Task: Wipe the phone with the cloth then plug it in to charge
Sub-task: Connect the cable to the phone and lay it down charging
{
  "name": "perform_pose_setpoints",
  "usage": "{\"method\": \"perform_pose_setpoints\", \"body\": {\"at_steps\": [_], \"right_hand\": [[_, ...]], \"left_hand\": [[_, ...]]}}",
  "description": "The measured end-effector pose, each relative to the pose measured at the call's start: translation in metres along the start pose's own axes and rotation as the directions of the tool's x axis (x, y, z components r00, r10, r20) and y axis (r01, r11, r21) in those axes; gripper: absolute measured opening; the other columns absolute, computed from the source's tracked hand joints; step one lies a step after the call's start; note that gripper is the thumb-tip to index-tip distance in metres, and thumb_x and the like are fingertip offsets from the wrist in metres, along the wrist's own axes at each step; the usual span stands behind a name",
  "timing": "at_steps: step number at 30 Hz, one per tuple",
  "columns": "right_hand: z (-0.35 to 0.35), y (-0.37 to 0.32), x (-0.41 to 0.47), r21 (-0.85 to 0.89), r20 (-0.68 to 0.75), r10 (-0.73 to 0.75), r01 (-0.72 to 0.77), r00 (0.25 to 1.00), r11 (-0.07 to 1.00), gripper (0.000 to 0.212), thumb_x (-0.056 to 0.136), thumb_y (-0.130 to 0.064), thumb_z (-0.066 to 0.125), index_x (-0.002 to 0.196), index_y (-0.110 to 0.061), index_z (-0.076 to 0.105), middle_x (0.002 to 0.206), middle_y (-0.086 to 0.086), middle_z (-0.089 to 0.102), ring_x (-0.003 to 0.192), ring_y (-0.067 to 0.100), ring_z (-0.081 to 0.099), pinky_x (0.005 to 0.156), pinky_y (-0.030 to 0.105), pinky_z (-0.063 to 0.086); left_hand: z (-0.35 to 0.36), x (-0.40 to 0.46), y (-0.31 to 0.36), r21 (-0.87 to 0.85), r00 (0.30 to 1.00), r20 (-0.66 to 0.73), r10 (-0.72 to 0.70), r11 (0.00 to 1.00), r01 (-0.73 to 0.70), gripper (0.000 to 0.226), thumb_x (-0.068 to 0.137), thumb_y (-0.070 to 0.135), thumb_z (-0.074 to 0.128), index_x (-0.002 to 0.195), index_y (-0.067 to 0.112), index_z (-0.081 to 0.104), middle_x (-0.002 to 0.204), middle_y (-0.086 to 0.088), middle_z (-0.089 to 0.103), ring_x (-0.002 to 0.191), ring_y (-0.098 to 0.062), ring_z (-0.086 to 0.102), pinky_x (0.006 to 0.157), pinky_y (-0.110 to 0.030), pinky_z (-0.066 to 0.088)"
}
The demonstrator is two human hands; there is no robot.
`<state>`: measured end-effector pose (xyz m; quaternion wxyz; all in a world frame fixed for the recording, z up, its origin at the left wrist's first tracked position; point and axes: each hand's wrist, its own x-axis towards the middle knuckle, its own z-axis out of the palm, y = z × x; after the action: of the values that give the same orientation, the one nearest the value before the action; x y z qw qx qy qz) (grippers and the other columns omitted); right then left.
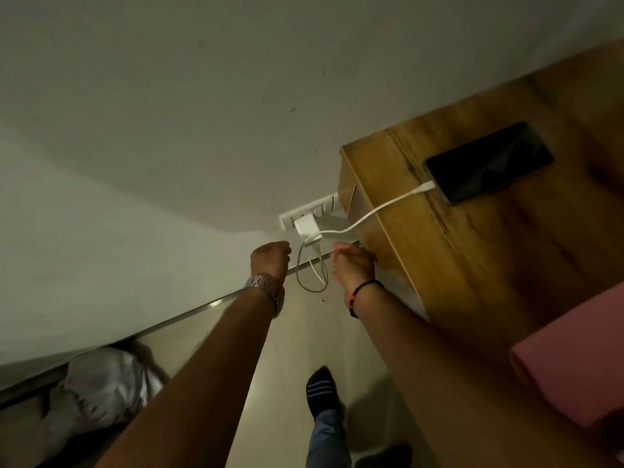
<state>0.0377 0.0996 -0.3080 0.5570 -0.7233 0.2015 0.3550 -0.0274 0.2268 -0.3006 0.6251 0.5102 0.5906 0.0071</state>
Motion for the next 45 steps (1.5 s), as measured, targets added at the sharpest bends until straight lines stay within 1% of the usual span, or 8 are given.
{"method": "perform_pose_setpoints", "body": {"at_steps": [7, 15, 24, 33, 36, 38, 41, 45], "right_hand": [[0.015, 0.008, 0.028, -0.415, 0.001, -0.059, 0.054, 0.998, 0.908, 0.026, 0.094, -0.030, 0.063, 0.073, -0.015, 0.070, 0.071, -0.004, 0.064, 0.078, 0.021, 0.061, 0.063, 0.021, 0.043], [0.025, 0.015, 0.043, -0.435, 0.021, -0.113, 0.111, 0.993, 0.894, 0.029, 0.093, -0.033, 0.066, 0.095, -0.008, 0.081, 0.095, 0.010, 0.079, 0.093, 0.028, 0.073, 0.077, 0.033, 0.055], [0.032, 0.012, 0.048, -0.397, -0.022, -0.094, 0.078, 0.995, 0.914, 0.027, 0.092, -0.031, 0.069, 0.090, -0.006, 0.080, 0.089, 0.009, 0.079, 0.087, 0.025, 0.075, 0.070, 0.025, 0.051], [0.019, -0.005, 0.009, -0.424, 0.028, 0.015, -0.001, 1.000, 0.906, 0.050, 0.096, -0.034, 0.066, 0.135, -0.002, 0.061, 0.136, 0.015, 0.066, 0.124, 0.032, 0.063, 0.093, 0.030, 0.053], [-0.005, -0.027, -0.045, -0.421, 0.165, -0.040, 0.107, 0.986, 0.901, 0.049, 0.096, -0.029, 0.063, 0.136, -0.002, 0.058, 0.128, 0.011, 0.065, 0.117, 0.025, 0.063, 0.093, 0.032, 0.050], [-0.035, -0.044, -0.092, -0.364, 0.323, -0.124, 0.244, 0.938, 0.899, 0.032, 0.095, -0.028, 0.063, 0.117, -0.005, 0.070, 0.102, 0.004, 0.069, 0.093, 0.015, 0.064, 0.081, 0.027, 0.048], [-0.095, -0.078, -0.141, -0.216, 0.375, -0.260, 0.357, 0.890, 0.909, 0.016, 0.093, -0.028, 0.067, 0.088, -0.016, 0.076, 0.079, 0.007, 0.074, 0.071, 0.007, 0.065, 0.069, 0.027, 0.054], [-0.180, -0.139, -0.125, -0.227, -0.030, -0.491, 0.472, 0.871, 0.852, 0.011, 0.096, -0.027, 0.066, 0.096, -0.020, 0.074, 0.085, 0.001, 0.074, 0.081, 0.009, 0.070, 0.071, 0.023, 0.055]], "left_hand": [[0.016, 0.030, -0.005, 0.063, 0.990, 0.106, -0.090, 0.995, 0.083, 0.024, 0.098, 0.023, 0.063, 0.101, 0.003, 0.075, 0.103, -0.012, 0.075, 0.087, -0.023, 0.068, 0.067, -0.030, 0.048], [0.025, 0.039, -0.002, 0.073, 0.961, 0.265, -0.079, 0.995, 0.062, 0.038, 0.096, 0.037, 0.069, 0.115, 0.006, 0.076, 0.112, -0.010, 0.081, 0.112, -0.029, 0.075, 0.110, -0.054, 0.046], [0.032, 0.044, -0.010, 0.020, 0.974, 0.222, -0.034, 0.999, 0.030, 0.022, 0.099, 0.026, 0.068, 0.098, 0.007, 0.078, 0.104, -0.013, 0.082, 0.068, -0.008, 0.079, 0.062, -0.028, 0.047], [0.016, 0.029, 0.004, 0.046, 0.984, 0.165, -0.072, 0.997, 0.065, 0.041, 0.098, 0.043, 0.066, 0.112, 0.004, 0.071, 0.121, -0.016, 0.075, 0.116, -0.031, 0.068, 0.092, -0.039, 0.047], [0.002, -0.009, 0.022, 0.181, 0.992, 0.061, 0.114, 0.976, -0.123, 0.031, 0.102, 0.042, 0.059, 0.090, 0.014, 0.068, 0.118, -0.018, 0.075, 0.115, -0.036, 0.067, 0.106, -0.048, 0.050], [-0.005, -0.049, 0.037, 0.220, 0.935, 0.002, 0.354, 0.912, -0.346, 0.026, 0.100, 0.038, 0.061, 0.081, 0.022, 0.071, 0.101, -0.011, 0.079, 0.102, -0.033, 0.072, 0.098, -0.055, 0.057], [0.000, -0.116, 0.067, 0.173, 0.756, 0.071, 0.651, 0.738, -0.652, 0.018, 0.092, 0.043, 0.065, 0.089, 0.029, 0.075, 0.086, 0.009, 0.079, 0.083, -0.011, 0.074, 0.078, -0.032, 0.062], [0.043, -0.165, 0.105, 0.298, 0.464, 0.300, 0.834, 0.380, -0.876, 0.013, 0.090, 0.034, 0.078, 0.099, 0.025, 0.076, 0.090, 0.010, 0.076, 0.081, -0.010, 0.071, 0.068, -0.028, 0.057]]}}
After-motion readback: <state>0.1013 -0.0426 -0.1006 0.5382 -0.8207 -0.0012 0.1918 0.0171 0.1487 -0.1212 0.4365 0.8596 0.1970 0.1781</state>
